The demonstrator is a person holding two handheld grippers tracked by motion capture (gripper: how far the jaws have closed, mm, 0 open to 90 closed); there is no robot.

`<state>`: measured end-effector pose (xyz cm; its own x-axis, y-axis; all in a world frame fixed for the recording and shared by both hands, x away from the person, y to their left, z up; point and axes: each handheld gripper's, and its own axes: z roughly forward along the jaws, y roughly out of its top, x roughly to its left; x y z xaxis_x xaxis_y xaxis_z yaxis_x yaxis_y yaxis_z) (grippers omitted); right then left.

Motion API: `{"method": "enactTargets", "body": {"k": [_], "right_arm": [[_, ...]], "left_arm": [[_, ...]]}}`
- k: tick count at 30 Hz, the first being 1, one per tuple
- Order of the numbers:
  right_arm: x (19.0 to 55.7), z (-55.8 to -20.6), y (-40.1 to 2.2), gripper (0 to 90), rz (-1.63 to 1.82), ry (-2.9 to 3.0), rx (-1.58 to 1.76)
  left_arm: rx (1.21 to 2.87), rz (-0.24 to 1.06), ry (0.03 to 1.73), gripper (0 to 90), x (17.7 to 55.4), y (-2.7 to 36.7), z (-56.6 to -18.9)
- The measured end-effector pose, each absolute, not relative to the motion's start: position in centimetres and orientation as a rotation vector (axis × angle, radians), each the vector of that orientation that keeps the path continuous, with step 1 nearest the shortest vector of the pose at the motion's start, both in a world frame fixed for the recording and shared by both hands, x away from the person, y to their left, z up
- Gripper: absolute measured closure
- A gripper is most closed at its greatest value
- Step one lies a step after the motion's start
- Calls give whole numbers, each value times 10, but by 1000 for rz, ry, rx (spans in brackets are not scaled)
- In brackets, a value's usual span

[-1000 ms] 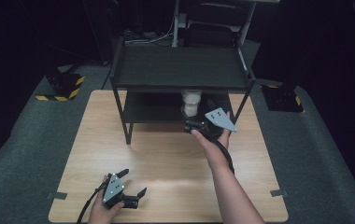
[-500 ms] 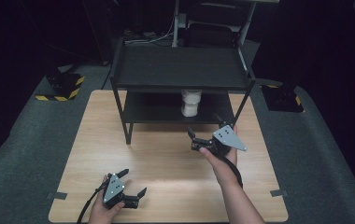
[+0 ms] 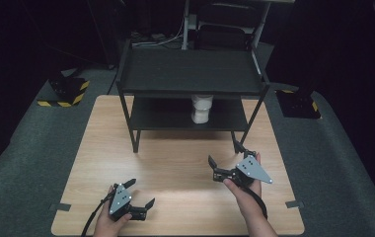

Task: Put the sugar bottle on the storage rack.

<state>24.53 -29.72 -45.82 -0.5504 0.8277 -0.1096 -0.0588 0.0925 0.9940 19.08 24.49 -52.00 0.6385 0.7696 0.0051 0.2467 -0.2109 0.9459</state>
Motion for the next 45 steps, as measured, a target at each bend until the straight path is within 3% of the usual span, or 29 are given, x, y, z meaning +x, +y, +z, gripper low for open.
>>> {"method": "enactTargets", "body": {"k": [29,45], "right_arm": [[194,-522,-347,0,1441,1685,918],[193,-528,-359,1,1330,1764,985]], "left_arm": [[1765,608,826,5,190,244,-520],[1765,592,829,5,190,244,-520]]}}
